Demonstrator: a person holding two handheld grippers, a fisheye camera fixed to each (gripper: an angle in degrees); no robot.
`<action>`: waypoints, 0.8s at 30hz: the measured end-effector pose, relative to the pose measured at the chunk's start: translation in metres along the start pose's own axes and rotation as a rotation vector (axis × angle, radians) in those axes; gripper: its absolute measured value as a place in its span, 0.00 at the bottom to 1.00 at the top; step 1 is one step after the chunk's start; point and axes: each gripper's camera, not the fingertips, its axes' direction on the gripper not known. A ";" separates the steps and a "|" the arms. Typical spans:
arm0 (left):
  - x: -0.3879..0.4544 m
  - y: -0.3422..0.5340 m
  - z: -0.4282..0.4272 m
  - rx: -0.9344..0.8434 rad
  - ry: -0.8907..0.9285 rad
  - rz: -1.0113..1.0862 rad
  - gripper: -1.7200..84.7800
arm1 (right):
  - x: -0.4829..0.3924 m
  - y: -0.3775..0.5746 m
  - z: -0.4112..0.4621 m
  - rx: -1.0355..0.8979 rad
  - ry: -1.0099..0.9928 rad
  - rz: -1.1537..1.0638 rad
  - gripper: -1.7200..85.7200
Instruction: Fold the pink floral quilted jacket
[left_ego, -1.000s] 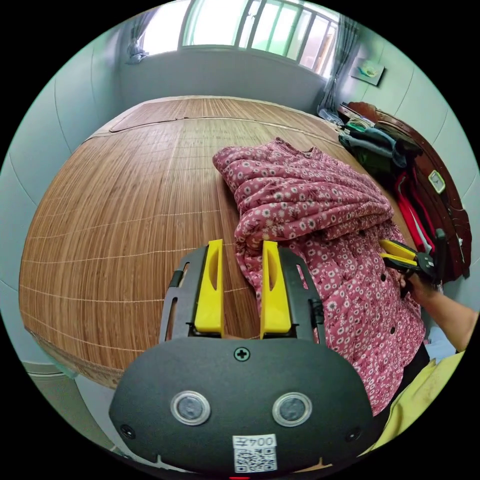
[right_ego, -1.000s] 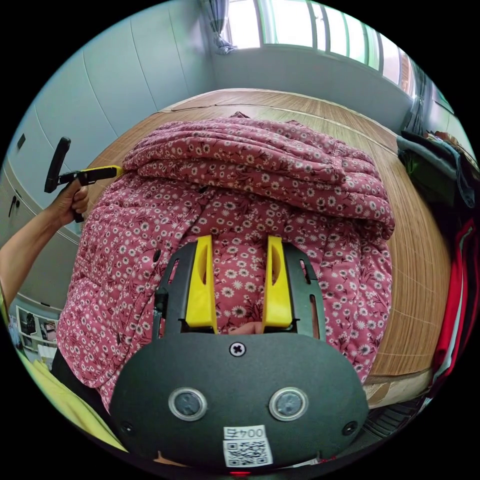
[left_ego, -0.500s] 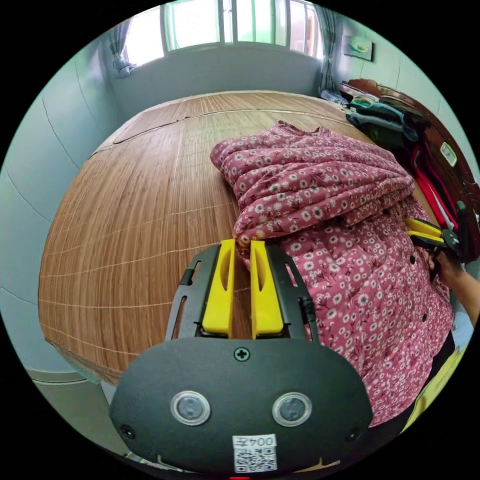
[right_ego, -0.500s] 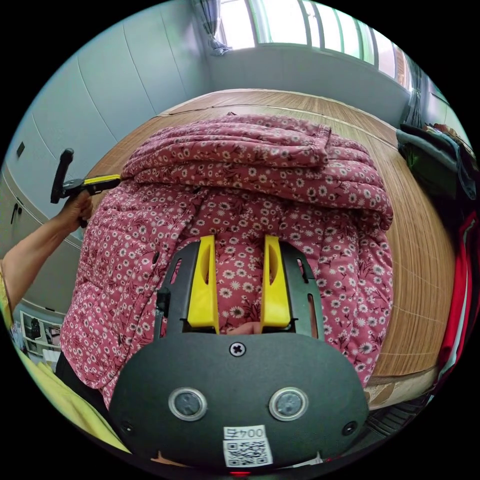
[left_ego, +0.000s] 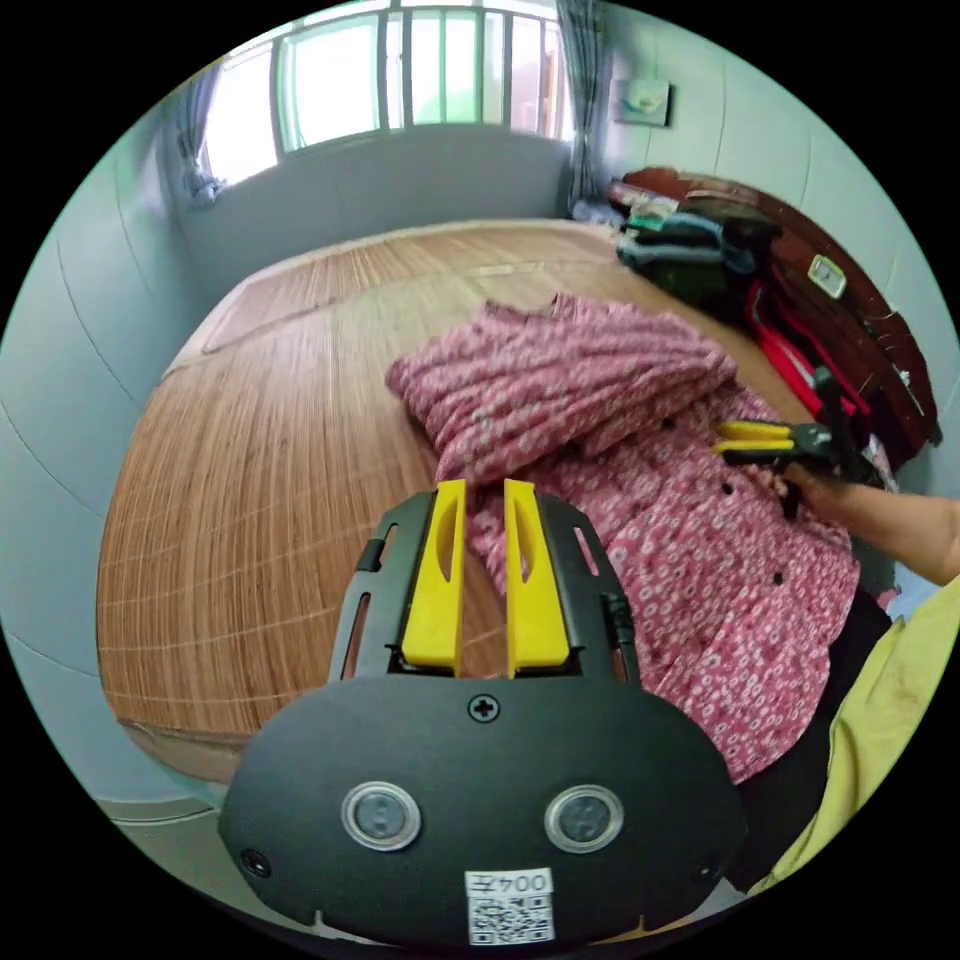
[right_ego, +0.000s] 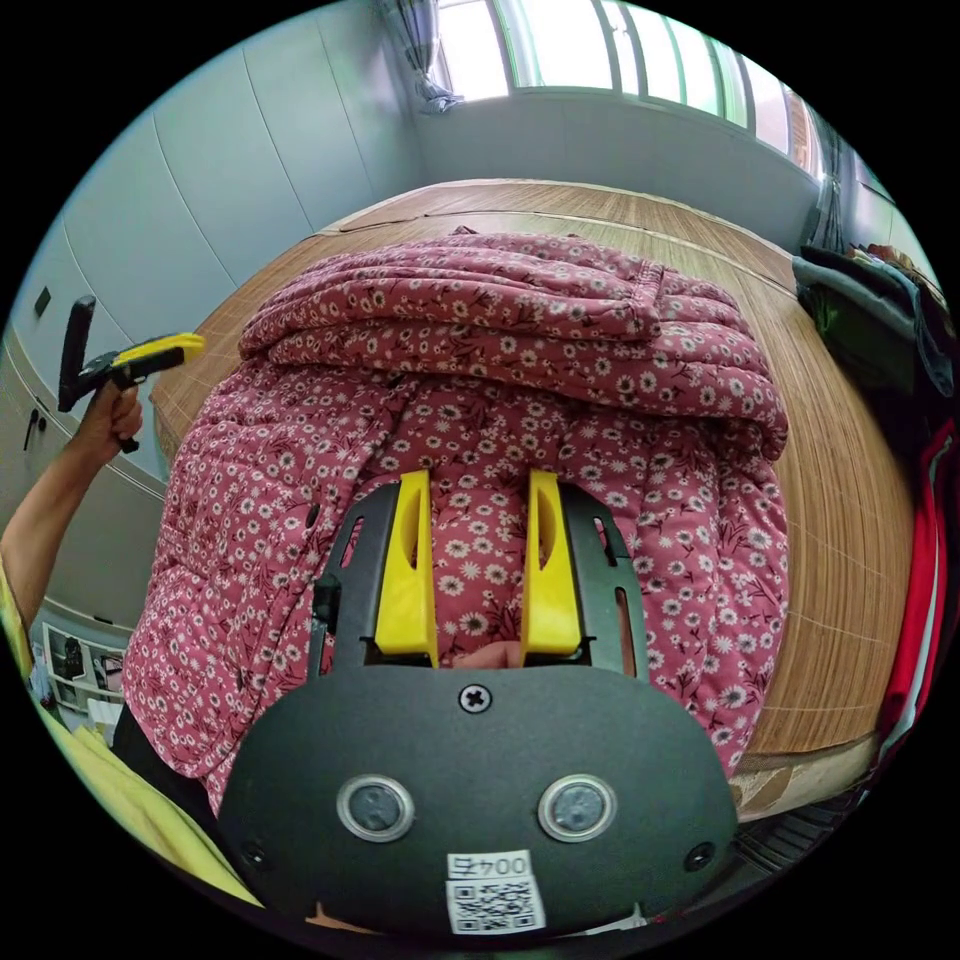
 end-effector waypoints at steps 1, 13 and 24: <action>0.012 -0.014 -0.004 0.053 0.014 0.003 0.10 | 0.001 -0.003 0.001 0.001 0.001 -0.001 0.18; 0.110 -0.106 0.154 -0.117 0.054 -0.025 0.10 | 0.026 -0.034 0.016 0.014 -0.031 0.028 0.17; 0.036 -0.064 0.032 0.070 0.397 -0.199 0.13 | 0.071 -0.065 0.024 0.034 -0.094 0.061 0.16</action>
